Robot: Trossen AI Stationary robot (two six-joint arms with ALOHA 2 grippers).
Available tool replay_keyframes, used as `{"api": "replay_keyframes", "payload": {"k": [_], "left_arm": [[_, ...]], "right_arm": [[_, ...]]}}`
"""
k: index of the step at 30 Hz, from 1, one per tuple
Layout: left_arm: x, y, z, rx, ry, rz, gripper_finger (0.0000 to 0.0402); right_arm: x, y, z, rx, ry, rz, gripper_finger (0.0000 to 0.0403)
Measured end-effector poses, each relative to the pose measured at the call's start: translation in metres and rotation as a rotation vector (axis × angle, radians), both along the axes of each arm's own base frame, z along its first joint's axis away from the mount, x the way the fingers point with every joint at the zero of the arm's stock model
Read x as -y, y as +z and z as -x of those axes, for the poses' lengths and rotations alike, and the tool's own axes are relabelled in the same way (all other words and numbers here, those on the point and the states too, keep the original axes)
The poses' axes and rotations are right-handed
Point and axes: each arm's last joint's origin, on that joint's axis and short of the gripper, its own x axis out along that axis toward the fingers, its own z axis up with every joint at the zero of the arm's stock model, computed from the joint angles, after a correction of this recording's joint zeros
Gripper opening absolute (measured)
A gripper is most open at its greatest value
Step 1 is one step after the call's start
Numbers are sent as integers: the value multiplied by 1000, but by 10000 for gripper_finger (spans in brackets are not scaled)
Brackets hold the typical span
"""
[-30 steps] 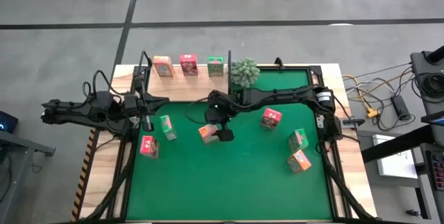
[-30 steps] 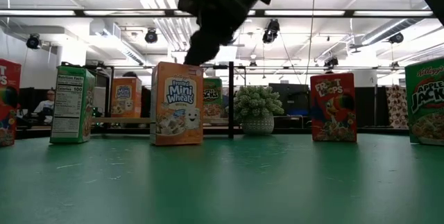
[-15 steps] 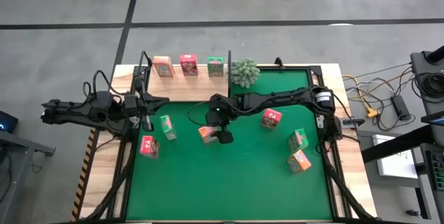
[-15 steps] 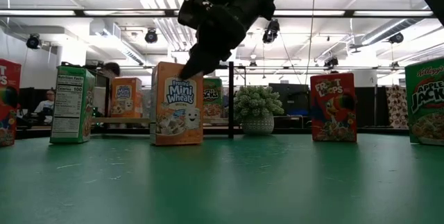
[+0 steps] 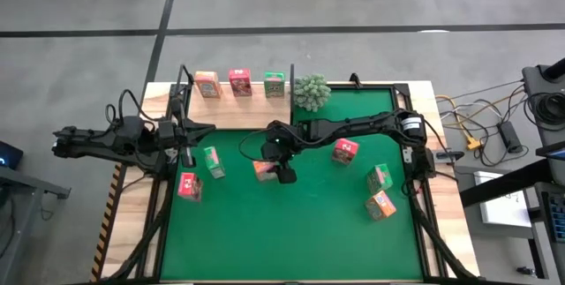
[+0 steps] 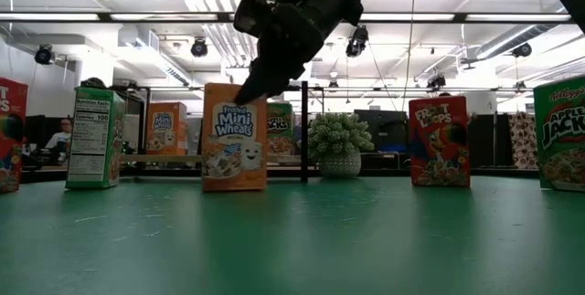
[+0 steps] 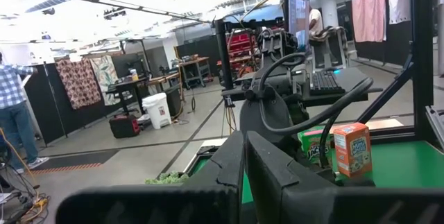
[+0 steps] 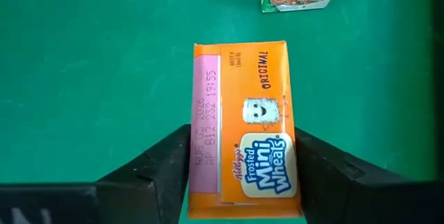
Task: Stack cereal on shelf
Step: Put the left orange cereal box on the shelf aligned with the other orange cereal box
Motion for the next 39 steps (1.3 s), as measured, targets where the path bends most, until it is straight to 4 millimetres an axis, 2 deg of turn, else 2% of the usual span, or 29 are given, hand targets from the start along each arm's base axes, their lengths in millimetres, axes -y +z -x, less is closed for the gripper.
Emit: {"api": "replay_keyframes", "payload": {"k": [11, 15, 19, 29, 39], "left_arm": [[0, 0, 0, 0, 0, 0, 1], [0, 0, 0, 0, 0, 0, 1], [0, 0, 1, 0, 1, -9, 1], [-2, 10, 16, 76, 13, -55, 1], [-4, 10, 31, 107, 13, -50, 1]], "right_arm": [[0, 5, -2, 6, -19, -15, 171], [1, 16, -5, 30, -32, -22, 167], [6, 38, -11, 84, -99, -40, 168], [38, 97, -19, 229, -192, -36, 167], [75, 106, -51, 245, -190, 31, 167]]}}
